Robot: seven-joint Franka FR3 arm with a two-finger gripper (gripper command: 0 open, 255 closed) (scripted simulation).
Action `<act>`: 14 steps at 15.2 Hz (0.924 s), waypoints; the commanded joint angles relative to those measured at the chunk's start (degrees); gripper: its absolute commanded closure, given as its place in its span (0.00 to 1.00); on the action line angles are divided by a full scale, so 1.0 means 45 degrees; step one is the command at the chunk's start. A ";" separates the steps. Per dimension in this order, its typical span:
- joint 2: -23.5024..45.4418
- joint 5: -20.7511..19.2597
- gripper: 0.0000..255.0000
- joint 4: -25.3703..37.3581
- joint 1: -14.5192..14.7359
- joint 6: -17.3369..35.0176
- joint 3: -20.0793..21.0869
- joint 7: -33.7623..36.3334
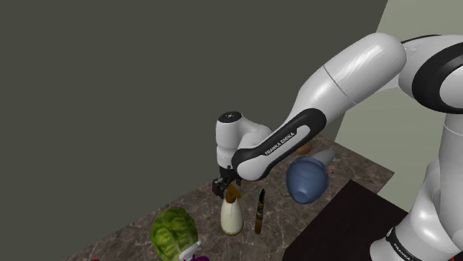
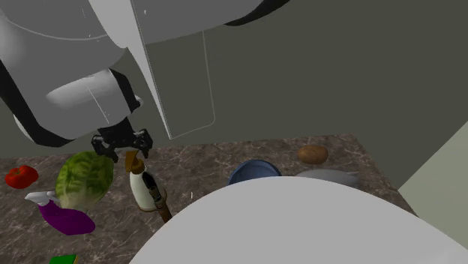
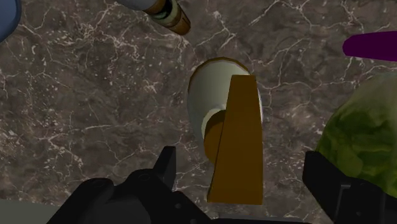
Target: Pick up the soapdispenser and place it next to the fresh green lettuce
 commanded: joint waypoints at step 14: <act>-0.1162 0.0344 0.00 0.0225 -0.0100 -0.1367 0.0150 -0.0231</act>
